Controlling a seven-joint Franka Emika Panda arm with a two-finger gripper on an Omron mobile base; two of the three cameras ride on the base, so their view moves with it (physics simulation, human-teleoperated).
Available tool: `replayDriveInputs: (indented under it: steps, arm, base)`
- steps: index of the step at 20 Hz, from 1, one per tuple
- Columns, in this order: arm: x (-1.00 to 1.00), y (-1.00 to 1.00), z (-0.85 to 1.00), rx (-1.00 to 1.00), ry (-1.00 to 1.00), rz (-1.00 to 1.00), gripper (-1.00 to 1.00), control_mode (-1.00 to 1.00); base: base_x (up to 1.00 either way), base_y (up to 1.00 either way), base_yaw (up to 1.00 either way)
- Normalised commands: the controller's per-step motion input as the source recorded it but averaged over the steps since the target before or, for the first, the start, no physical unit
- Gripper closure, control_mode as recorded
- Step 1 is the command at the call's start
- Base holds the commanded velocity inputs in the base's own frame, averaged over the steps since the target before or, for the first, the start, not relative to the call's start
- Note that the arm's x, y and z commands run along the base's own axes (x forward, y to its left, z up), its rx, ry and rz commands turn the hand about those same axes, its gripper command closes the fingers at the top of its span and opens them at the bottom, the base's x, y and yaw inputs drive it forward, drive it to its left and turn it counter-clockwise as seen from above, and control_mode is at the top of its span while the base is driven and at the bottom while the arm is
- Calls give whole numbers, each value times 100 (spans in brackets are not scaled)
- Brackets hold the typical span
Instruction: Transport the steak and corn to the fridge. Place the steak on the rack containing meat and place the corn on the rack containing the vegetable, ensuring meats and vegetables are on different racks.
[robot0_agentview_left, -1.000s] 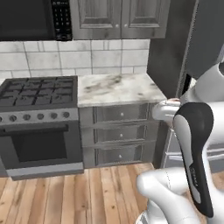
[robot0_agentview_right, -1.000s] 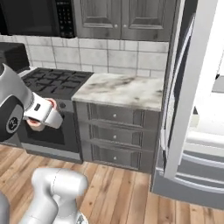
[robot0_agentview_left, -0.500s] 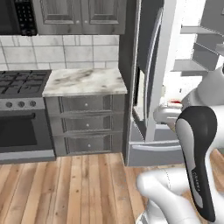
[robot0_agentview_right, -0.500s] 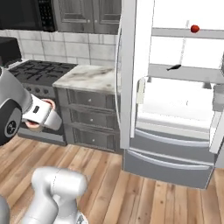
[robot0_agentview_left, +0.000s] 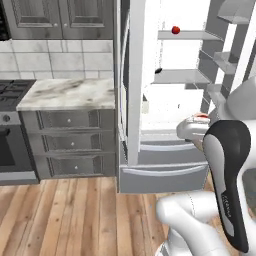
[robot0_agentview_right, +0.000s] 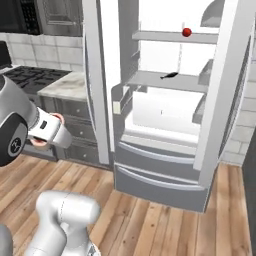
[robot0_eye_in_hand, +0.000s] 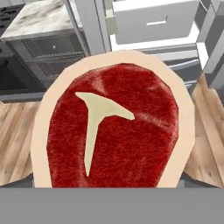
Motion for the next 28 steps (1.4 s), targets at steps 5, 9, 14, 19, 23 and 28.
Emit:
replayDriveInputs:
  steps: [5, 9, 14, 19, 23, 28]
  arm:
    - [0, 0, 0, 0, 0, 0, 100, 100]
    - [0, 0, 0, 0, 0, 0, 100, 100]
    - [0, 0, 0, 0, 0, 0, 100, 100]
    - [0, 0, 0, 0, 0, 0, 100, 100]
    - [0, 0, 0, 0, 0, 0, 100, 100]
    - [0, 0, 0, 0, 0, 0, 100, 100]
  base:
    - [30, -99, 4]
    - [42, 3, -13]
    - [70, 1, -11]
    - [62, -2, -6]
    - [55, -13, -3]
    - [50, -12, 0]
